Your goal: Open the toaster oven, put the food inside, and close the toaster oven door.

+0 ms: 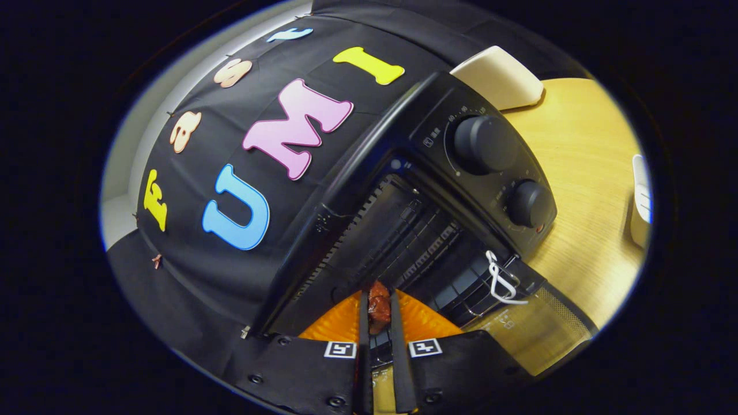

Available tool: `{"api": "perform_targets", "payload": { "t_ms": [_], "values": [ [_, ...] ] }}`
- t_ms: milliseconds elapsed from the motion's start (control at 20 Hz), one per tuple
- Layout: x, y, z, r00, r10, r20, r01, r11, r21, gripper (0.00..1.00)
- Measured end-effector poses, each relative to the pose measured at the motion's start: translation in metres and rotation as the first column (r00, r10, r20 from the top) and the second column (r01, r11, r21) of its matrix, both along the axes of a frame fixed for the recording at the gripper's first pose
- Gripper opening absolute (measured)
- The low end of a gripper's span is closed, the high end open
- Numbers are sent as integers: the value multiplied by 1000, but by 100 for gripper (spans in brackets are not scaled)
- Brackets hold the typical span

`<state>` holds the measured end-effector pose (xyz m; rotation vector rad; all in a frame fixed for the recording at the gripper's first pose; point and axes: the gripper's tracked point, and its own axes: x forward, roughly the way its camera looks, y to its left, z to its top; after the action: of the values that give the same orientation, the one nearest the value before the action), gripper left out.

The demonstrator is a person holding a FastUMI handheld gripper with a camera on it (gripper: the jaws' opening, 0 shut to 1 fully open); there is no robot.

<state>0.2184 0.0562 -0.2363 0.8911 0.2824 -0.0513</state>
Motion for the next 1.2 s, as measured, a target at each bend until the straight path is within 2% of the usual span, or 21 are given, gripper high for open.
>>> {"api": "perform_targets", "payload": {
  "t_ms": [100,300,350,500,650,900,1050,1200],
  "values": [
    [-4,-4,0,1000,1,-2,-2,998,-63,33],
    [-21,-2,0,999,40,-9,-41,985,-167,87],
    [-24,-5,1,999,41,-13,-42,980,-194,97],
    [-39,-9,7,998,51,-35,-59,968,-244,98],
    [-63,-5,15,993,96,-71,-113,942,-316,98],
    [-107,1,26,979,134,-155,-193,855,-482,98],
    [-134,0,19,956,126,-266,-258,793,-552,98],
    [-154,8,20,936,144,-322,-320,731,-603,98]
  ]
}}
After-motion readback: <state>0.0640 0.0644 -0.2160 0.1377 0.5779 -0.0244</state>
